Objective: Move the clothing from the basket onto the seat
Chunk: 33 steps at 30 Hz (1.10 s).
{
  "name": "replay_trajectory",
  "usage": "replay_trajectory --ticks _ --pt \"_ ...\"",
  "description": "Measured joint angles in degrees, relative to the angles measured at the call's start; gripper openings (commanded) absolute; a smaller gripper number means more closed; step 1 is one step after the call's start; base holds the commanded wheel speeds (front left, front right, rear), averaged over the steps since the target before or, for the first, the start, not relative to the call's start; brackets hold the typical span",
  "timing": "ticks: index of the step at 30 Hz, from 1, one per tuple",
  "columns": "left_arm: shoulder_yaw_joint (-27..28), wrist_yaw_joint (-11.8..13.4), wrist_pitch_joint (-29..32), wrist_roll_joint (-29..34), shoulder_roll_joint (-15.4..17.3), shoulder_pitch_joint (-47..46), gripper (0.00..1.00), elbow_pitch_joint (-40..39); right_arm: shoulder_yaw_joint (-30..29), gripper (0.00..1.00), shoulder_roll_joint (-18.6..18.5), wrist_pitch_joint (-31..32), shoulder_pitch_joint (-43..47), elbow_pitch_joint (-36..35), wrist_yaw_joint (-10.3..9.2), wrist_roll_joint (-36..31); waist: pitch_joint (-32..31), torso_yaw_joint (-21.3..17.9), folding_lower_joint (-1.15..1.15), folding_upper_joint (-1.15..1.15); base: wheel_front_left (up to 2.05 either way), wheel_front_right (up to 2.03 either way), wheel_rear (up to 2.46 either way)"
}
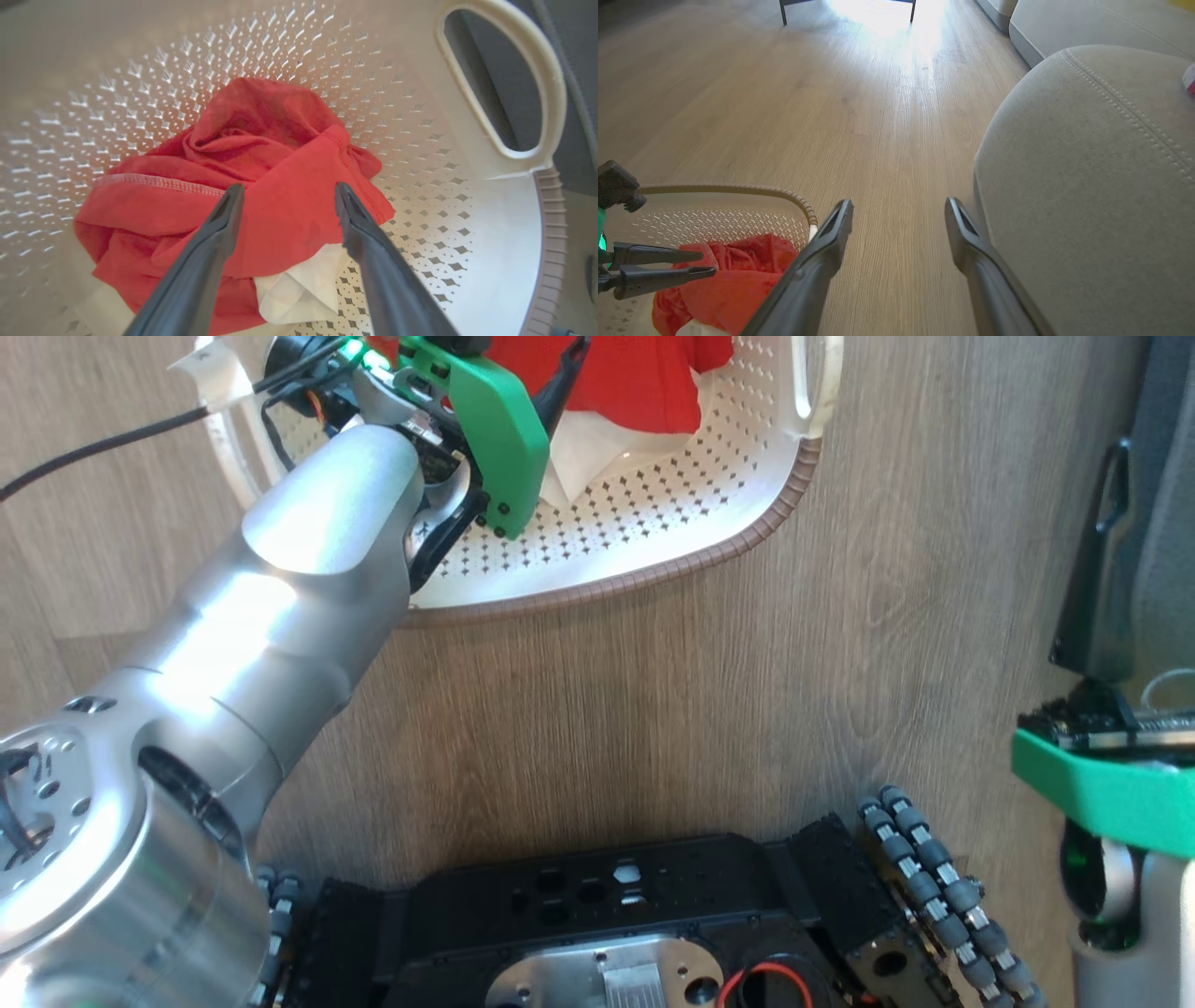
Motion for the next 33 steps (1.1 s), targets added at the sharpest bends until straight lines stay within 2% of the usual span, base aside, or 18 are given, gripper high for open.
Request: replay_trajectory --ticks 7,15,21,25,33 --pt "-0.1 0.0 -1.0 -2.1 -0.1 1.8 1.0 -0.8 0.7 1.0 0.0 0.0 -2.6 3.0 0.0 0.0 -4.6 0.3 0.0 0.0 0.0 0.0 0.0" --pt "1.7 0.0 -2.7 -4.3 -0.4 6.2 1.0 -0.9 0.6 1.0 0.0 0.0 -4.1 10.2 0.0 -0.4 -14.1 1.5 -0.01 0.0 0.0 0.0 0.0" --pt "7.1 0.5 -3.2 -4.5 -0.2 9.6 1.0 -2.8 -2.6 1.0 0.0 0.0 -4.0 14.5 0.0 -1.9 -21.6 4.2 -0.01 0.0 0.0 0.0 0.0" --pt "11.9 1.4 -3.2 -2.2 0.5 13.1 1.0 -6.5 -4.5 1.0 0.0 0.0 -3.8 17.5 0.0 -3.2 -26.5 7.0 -0.01 0.0 0.0 0.0 0.0" --pt "18.9 4.1 -3.2 2.2 4.0 24.7 1.0 -11.1 -6.3 1.0 0.0 0.0 -0.2 21.7 0.0 -4.1 -35.8 11.8 -0.01 0.0 0.0 0.0 0.0"
